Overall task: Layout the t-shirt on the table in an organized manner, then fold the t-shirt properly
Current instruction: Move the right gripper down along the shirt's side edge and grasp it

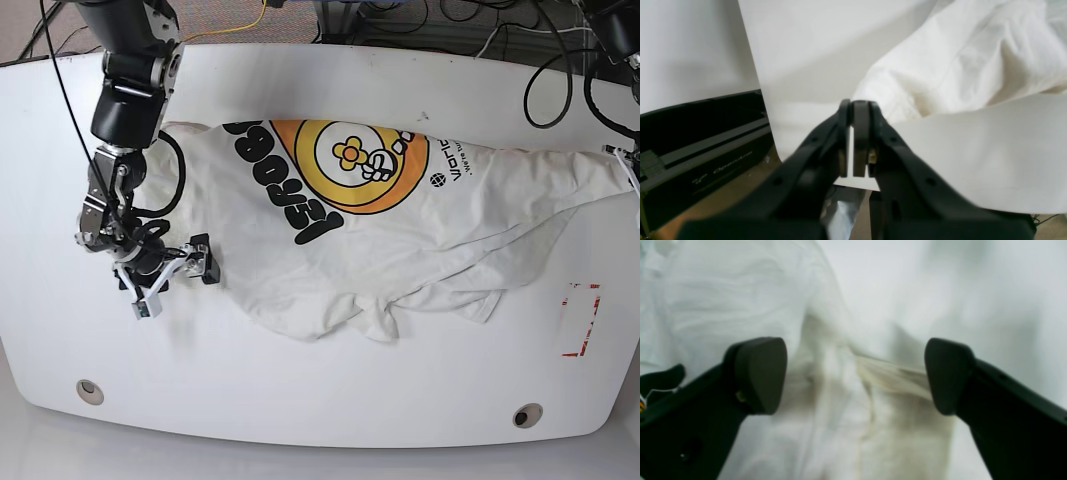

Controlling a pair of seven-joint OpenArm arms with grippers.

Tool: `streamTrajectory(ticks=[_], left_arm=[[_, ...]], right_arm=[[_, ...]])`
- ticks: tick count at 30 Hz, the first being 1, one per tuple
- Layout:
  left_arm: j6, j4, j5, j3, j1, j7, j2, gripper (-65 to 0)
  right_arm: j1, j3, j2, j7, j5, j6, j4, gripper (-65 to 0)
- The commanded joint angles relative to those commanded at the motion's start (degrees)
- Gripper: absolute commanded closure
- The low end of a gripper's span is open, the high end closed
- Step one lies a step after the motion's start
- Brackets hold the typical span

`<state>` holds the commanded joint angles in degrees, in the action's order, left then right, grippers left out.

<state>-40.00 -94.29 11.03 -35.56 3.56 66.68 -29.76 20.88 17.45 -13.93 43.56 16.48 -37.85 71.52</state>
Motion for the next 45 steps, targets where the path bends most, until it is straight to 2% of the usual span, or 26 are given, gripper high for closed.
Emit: streamTrajectory(ticks=[4, 9, 20, 27, 34, 40, 45], left_arm=[[0.0, 0.1, 0.0, 0.0, 0.0, 0.0, 0.0, -0.7], [0.0, 0.1, 0.0, 0.0, 0.0, 0.0, 0.0, -0.7], [0.0, 0.1, 0.0, 0.0, -0.1, 0.0, 0.0, -0.7], [0.0, 0.1, 0.0, 0.0, -0.1, 0.0, 0.0, -0.7], [0.0, 0.1, 0.0, 0.0, -0.1, 0.0, 0.0, -0.7], [0.0, 0.1, 0.0, 0.0, -0.1, 0.0, 0.0, -0.7], [0.0, 0.1, 0.0, 0.0, -0.1, 0.0, 0.0, -0.7]], right_arm=[[-2.0, -0.1, 0.5, 2.0, -0.3, 0.00, 5.3, -63.4], [-2.5, -0.2, 1.7, 2.3, -0.4, 0.09, 5.6, -63.4], [0.5, -0.1, 1.6, -0.2, -0.4, 0.09, -1.8, -63.4], [4.5, -0.3, 1.9, -1.2, -0.4, -0.35, -10.2, -63.4], [8.5, -0.4, 2.1, -6.4, -0.4, -0.35, -19.3, -63.4], [11.9, -0.4, 2.5, -8.3, -0.4, -0.44, -26.0, -63.4], [12.4, -0.4, 3.9, -8.6, -0.4, -0.44, -26.7, -63.4]])
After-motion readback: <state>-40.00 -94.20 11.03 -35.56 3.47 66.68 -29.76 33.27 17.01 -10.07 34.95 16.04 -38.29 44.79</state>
